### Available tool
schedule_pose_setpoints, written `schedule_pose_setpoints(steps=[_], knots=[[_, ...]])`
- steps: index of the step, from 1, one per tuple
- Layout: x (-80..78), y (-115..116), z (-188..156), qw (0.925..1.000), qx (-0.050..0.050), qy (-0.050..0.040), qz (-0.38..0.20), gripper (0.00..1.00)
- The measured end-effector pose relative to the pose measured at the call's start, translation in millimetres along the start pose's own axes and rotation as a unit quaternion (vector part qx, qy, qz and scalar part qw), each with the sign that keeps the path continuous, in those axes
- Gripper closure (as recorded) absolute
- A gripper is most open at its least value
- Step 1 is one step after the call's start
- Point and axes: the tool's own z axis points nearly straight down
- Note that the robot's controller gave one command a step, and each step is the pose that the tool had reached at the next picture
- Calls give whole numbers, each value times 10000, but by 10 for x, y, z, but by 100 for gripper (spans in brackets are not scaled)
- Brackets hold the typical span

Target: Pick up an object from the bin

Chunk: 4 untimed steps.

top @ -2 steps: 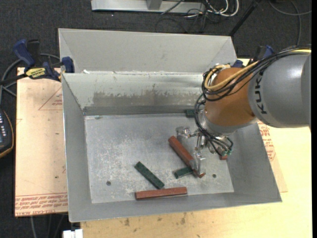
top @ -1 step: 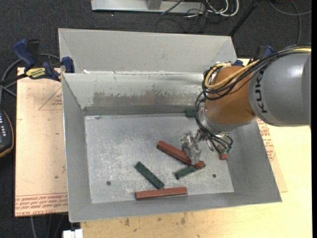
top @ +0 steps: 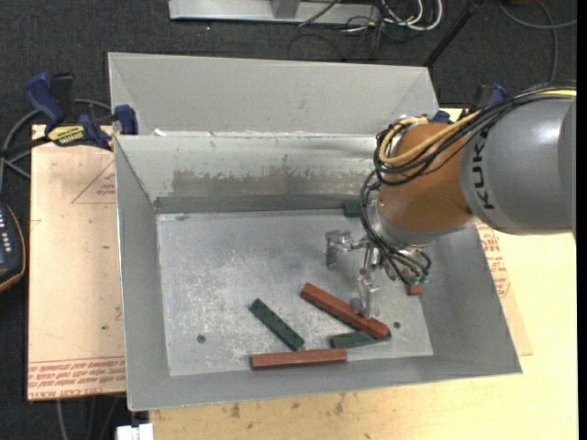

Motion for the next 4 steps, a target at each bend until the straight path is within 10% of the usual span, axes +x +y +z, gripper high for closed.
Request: schedule_pose_setpoints(steps=[1, 2, 3, 4], knots=[[-2, 63, 65, 9980, -3, 20, -634, 0], [-105, 395, -697, 9985, -5, -13, -549, 0], [185, 129, 119, 9998, -12, 64, 190, 0], [158, 132, 77, 9998, -5, 30, 178, 100]])
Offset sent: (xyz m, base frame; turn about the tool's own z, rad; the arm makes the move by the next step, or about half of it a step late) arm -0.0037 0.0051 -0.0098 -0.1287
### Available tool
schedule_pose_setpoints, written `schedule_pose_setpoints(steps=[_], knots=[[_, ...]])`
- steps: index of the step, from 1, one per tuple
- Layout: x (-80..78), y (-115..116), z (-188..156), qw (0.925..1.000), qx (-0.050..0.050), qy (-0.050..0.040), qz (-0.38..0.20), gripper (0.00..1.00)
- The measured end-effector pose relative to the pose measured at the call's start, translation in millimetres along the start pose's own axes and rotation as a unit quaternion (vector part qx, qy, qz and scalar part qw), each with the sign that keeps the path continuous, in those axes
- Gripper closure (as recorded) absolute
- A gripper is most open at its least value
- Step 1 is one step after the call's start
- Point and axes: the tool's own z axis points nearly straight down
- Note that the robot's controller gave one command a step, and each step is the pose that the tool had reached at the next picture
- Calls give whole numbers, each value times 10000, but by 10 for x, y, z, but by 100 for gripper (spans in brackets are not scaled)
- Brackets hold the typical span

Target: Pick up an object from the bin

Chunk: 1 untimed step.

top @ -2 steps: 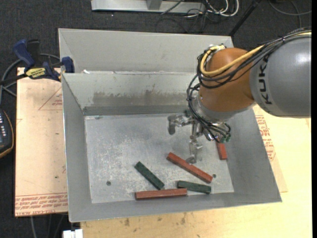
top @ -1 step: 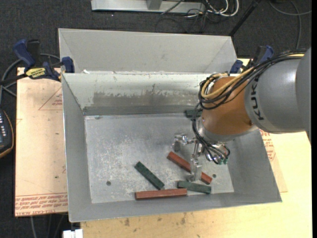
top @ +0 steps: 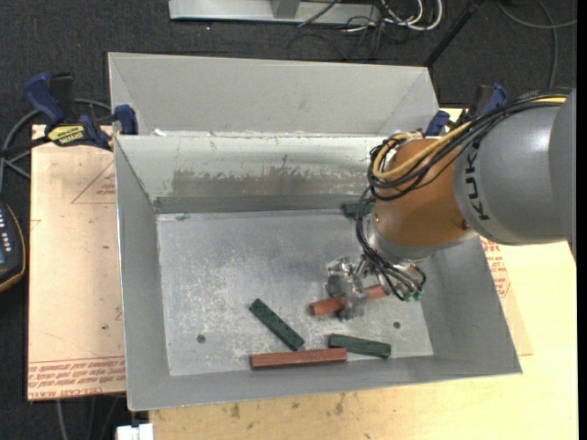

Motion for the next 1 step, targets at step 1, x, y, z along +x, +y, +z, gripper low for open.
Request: schedule_pose_setpoints(steps=[1], knots=[[-110, 177, -1368, 9997, 10, -46, -252, 100]])
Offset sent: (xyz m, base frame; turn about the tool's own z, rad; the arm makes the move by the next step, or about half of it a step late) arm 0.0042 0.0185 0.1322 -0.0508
